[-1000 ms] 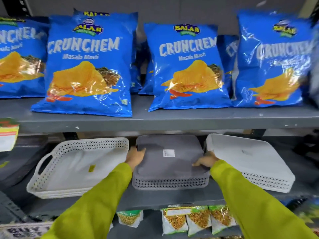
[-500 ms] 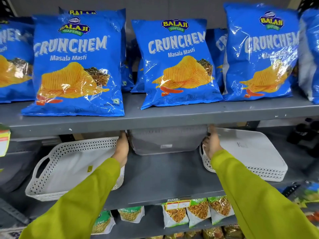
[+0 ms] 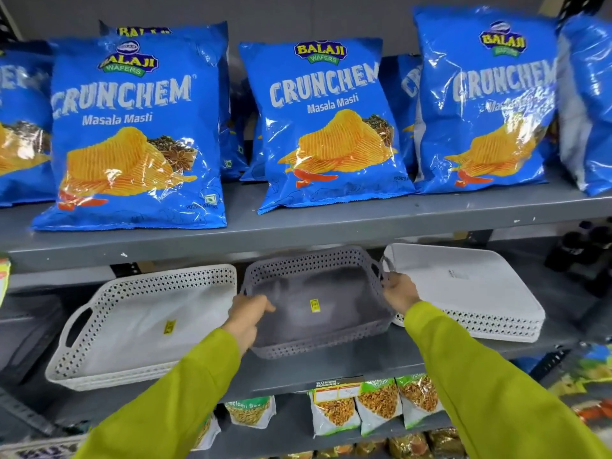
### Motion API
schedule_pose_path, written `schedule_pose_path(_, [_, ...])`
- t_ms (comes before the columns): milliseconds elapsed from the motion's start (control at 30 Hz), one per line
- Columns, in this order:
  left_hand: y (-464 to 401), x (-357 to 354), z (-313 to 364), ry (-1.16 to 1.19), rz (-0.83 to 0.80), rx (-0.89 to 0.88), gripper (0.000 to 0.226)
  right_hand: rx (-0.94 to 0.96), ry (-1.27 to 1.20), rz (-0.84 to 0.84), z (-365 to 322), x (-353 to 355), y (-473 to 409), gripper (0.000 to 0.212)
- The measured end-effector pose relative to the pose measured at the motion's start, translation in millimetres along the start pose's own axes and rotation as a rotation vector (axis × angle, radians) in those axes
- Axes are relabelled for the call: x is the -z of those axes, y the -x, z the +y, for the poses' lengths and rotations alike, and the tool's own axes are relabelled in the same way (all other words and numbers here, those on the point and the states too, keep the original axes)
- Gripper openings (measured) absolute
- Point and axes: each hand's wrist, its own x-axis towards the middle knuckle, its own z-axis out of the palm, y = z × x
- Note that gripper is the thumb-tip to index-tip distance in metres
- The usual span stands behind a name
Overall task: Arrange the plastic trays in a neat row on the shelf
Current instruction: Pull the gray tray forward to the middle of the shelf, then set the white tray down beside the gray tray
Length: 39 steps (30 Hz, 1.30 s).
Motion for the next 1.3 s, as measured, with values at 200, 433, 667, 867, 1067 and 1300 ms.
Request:
schedule_pose_path(200, [17,-67,19,-0.112,0.182,-0.365,0.052,0.077,-0.081,0.379,2,75,7,0.015])
schedule_pose_path(433, [70,-212,30,-0.392,-0.130,-0.551,0.046,-0.339,0.231,0.295,121,172,-37,0.085])
schedule_pose_path(667, [70,-304,13,-0.510,-0.324,-0.495,0.059,-0.383,0.144,-0.014,208,200,-91,0.146])
schedule_pose_path(867, [46,-333,23,-0.394,-0.229,-0.214,0.107,-0.327,0.023,-0.074,205,208,-93,0.147])
schedule_pose_path(1067, [36,-341,40,0.097,-0.018,-0.217,0.123,-0.145,-0.584,0.229,171,226,-85,0.063])
schedule_pose_path(1300, [37,-328,46,0.439,-0.258,-0.177,0.094,-0.237,-1.079,0.073,162,270,-96,0.078])
